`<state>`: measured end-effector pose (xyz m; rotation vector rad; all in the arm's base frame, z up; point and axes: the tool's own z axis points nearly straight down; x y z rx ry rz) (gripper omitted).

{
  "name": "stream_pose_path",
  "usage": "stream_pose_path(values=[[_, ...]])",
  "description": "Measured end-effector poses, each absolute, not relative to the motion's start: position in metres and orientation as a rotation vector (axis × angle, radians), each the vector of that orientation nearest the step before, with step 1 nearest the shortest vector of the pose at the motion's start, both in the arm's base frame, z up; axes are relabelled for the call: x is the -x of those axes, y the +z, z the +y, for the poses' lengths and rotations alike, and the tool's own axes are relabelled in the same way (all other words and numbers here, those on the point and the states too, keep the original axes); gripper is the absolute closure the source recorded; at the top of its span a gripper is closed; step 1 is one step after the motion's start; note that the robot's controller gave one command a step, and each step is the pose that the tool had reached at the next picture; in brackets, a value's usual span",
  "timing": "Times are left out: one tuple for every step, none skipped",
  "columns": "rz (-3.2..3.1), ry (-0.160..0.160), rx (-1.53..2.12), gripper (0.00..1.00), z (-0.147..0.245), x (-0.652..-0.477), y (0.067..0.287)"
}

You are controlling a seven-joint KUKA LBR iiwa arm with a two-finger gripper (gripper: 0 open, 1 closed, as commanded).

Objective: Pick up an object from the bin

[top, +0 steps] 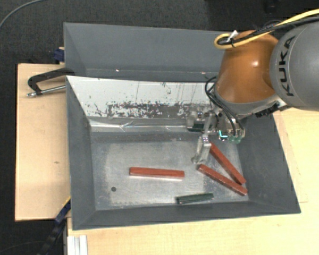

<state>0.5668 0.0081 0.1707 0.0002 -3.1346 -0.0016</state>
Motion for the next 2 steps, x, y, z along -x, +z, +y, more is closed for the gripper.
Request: stream_pose_path(values=[[-3.132, -0.004, 0.039, 0.0, 0.0716, -0.5289, 0.0661], [-3.141, -0.002, 0.045, 1.0, 0.0688, -0.5323, 0.0705]])
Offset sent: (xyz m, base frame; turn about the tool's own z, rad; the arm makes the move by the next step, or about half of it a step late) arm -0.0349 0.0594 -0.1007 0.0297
